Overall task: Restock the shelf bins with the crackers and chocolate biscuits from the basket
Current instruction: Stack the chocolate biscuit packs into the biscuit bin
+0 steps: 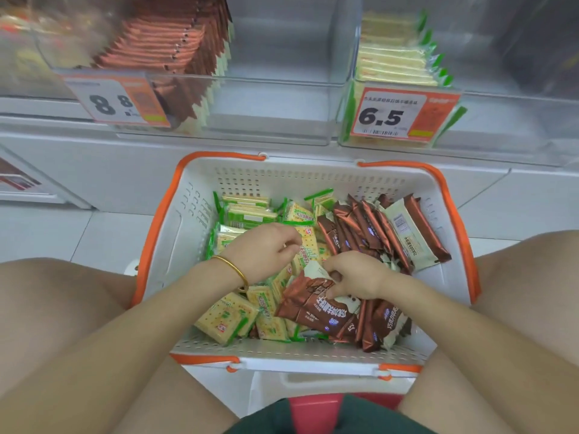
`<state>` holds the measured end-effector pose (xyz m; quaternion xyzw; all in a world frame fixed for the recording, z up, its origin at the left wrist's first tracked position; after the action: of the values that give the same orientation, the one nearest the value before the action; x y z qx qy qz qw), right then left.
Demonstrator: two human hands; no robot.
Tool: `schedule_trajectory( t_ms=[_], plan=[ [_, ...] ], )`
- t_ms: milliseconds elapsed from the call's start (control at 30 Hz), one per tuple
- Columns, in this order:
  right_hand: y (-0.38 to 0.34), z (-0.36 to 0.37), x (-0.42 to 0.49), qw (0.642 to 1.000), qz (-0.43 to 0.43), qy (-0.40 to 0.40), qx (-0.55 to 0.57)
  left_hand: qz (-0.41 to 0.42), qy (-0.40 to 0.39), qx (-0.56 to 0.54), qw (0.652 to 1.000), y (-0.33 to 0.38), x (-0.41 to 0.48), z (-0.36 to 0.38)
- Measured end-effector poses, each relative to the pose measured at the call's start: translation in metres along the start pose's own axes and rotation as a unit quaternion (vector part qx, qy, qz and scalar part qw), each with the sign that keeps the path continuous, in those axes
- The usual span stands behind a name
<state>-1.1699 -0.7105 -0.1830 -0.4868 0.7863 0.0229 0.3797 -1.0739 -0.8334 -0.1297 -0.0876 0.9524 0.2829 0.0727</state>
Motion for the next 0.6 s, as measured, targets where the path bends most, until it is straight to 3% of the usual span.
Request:
schedule_trajectory(
  t_ms=[100, 200, 300, 400, 433, 467, 500, 567, 600],
  plan=[
    [0.004, -0.020, -0.002, 0.981, 0.022, 0.037, 0.187, -0.043, 0.031, -0.046, 0.998, -0.003, -0.001, -0.005],
    [0.004, -0.039, -0.013, 0.896, 0.039, 0.046, 0.440, -0.077, 0.085, -0.172, 0.978, -0.001, -0.001, -0.017],
    [-0.003, -0.042, -0.021, 0.831, 0.042, 0.043, 0.553, -0.116, 0.064, -0.308, 0.942, 0.005, -0.004, -0.020],
    [-0.013, -0.044, -0.029, 0.744, 0.038, 0.035, 0.666, -0.118, 0.028, -0.326, 0.938, 0.011, -0.007, -0.018],
    [-0.017, -0.047, -0.032, 0.733, 0.033, 0.031, 0.678, -0.111, 0.030, -0.334, 0.936, 0.012, -0.008, -0.020],
    [-0.021, -0.052, -0.036, 0.740, 0.027, 0.034, 0.671, -0.104, 0.036, -0.339, 0.934, 0.013, -0.008, -0.027],
    [-0.023, -0.060, -0.041, 0.776, 0.028, 0.065, 0.627, -0.092, 0.040, -0.337, 0.936, 0.014, -0.009, -0.037],
    [-0.022, -0.087, -0.057, 0.870, 0.055, 0.207, 0.443, -0.055, 0.041, -0.294, 0.953, 0.015, -0.013, -0.066],
    [-0.026, -0.106, -0.070, 0.892, 0.067, 0.294, 0.337, -0.033, 0.042, -0.254, 0.966, 0.016, -0.016, -0.085]
  ],
)
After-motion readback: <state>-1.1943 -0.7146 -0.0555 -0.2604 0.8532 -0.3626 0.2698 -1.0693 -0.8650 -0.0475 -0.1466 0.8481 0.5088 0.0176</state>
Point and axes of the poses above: each hand's wrist, its own x-axis towards the middle knuckle, its own z-axis out of the palm, y = z × x, the point moved 5 cm from there along x, towards the middle knuckle, and after that the axes turned 7 degrees about z, right-handed, at the moved point
